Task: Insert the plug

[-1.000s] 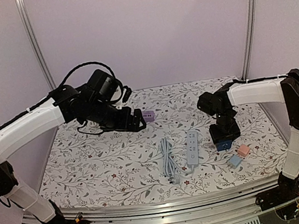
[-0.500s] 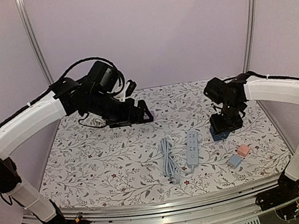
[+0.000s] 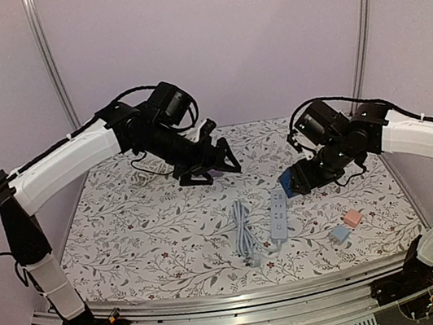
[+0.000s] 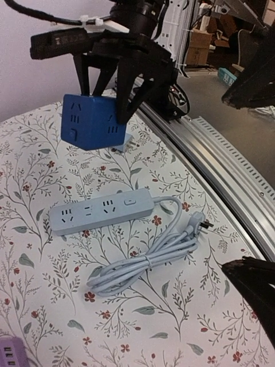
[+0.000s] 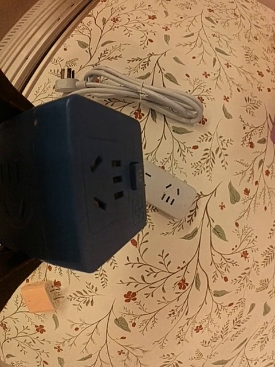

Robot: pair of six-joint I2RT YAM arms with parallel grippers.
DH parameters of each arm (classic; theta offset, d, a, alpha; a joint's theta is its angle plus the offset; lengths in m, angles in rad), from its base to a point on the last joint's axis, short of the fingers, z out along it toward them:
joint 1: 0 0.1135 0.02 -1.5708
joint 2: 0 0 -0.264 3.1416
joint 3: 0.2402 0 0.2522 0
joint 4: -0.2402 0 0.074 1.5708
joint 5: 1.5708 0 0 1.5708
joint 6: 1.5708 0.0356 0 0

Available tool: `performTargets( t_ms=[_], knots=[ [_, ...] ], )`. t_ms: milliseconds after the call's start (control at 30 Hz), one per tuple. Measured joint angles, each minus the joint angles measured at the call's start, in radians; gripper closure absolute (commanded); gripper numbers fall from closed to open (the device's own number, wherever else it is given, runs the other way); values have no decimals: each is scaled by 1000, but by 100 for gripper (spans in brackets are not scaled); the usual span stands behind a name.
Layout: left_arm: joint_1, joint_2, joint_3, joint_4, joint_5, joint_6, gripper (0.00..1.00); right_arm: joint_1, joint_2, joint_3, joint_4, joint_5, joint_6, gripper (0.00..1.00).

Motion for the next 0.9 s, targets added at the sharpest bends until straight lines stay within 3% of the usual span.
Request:
performTargets(
  t_ms=[333, 900],
  knots=[
    [0, 144, 136, -3, 124, -55, 10, 117, -33, -17, 106, -18, -55, 70],
    [-10, 261, 239, -2, 264, -74, 12, 161, -84, -66, 237, -47, -172, 70]
  ],
)
